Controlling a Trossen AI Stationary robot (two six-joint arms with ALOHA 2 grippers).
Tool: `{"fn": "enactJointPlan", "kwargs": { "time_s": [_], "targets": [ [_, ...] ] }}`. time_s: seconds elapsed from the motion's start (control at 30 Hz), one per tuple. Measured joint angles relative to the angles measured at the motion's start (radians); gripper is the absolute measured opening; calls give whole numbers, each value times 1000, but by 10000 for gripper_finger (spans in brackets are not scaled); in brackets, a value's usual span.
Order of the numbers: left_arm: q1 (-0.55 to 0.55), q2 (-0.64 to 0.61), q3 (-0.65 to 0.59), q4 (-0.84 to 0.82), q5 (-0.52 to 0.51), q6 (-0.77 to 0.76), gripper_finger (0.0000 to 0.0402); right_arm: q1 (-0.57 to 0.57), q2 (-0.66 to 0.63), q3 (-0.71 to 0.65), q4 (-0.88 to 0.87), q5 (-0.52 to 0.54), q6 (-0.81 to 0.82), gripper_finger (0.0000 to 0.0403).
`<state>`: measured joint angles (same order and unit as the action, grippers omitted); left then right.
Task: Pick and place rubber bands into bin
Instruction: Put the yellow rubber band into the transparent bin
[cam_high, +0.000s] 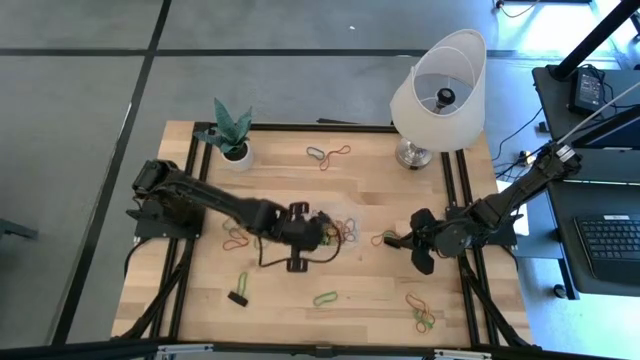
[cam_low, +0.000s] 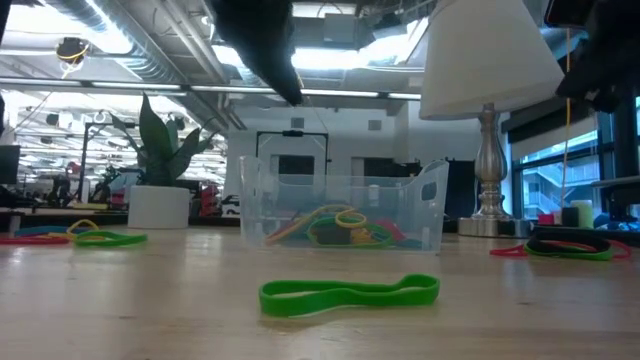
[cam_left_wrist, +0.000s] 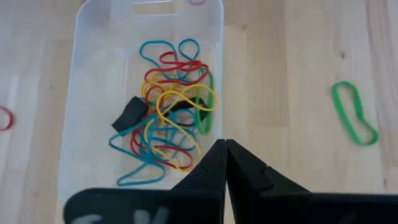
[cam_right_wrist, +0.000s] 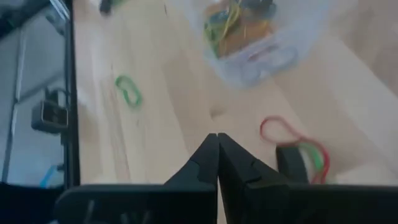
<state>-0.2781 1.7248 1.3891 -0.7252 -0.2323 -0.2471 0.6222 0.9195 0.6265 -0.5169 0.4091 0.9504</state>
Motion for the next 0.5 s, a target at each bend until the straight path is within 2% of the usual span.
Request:
{"fn": "enactJointPlan", "kwargs": {
  "time_s": [0.13, 0.3, 0.4, 0.5],
  "targets": [
    [-74, 0, 0, -4, -91, -110, 3, 8, 155, 147, -203, -118, 119, 2],
    [-139, 0, -41, 8, -118, -278, 3, 50, 371, 302, -429, -339, 264, 2],
    [-176, 0, -64, 12, -117, -388, 3, 87, 471, 345, -468, -434, 301, 4],
    [-214, 0, -85, 15, -120, -464, 3, 128, 542, 354, -454, -453, 315, 12]
  ]
}}
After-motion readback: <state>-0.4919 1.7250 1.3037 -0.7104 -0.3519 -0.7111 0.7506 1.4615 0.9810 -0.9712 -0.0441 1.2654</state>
